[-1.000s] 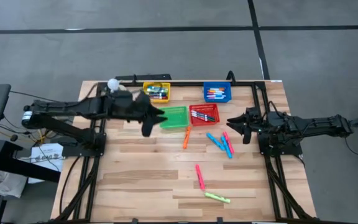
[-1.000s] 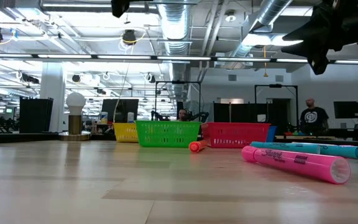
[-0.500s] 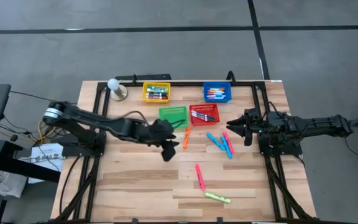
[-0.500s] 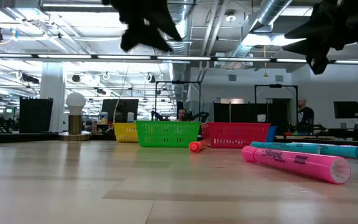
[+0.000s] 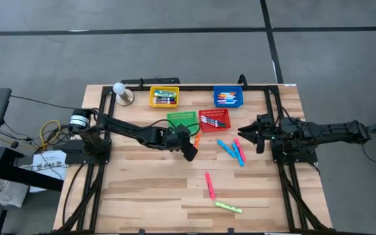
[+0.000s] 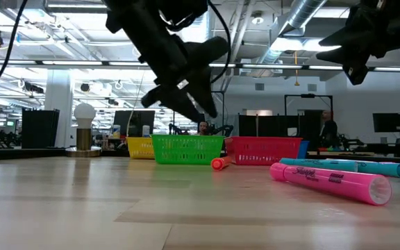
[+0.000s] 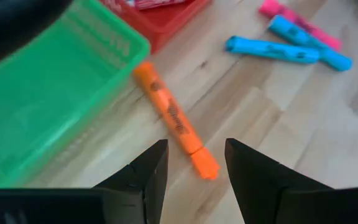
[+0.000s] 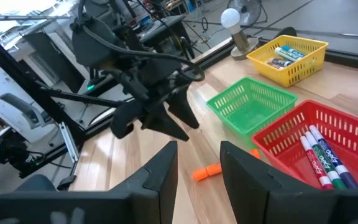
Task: Pick & Place Markers
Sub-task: Put the top large pink highlighter pen into the green bin
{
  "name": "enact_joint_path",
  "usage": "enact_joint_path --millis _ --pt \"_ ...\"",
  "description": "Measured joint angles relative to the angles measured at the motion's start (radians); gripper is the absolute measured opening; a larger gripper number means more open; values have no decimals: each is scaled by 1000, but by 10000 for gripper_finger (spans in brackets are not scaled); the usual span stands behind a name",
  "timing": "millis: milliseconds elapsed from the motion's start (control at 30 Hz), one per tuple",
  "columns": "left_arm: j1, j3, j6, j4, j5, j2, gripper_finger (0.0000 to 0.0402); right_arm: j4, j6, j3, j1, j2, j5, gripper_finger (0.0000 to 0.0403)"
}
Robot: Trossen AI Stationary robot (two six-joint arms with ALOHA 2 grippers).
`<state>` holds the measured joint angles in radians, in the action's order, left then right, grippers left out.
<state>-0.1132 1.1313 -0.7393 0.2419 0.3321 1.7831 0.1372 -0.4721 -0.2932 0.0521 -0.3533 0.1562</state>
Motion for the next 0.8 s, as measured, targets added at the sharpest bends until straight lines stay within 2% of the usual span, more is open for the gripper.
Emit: enact_joint_path --millis 233,500,800 --pt "-32 0 -7 -133 -3 13 158 17 0 0 0 0 0 111" --pt "-53 0 -4 -147 -3 13 158 26 -2 0 0 0 -11 111" --pt "-120 0 178 -151 -5 9 158 32 -29 0 0 0 -93 111"
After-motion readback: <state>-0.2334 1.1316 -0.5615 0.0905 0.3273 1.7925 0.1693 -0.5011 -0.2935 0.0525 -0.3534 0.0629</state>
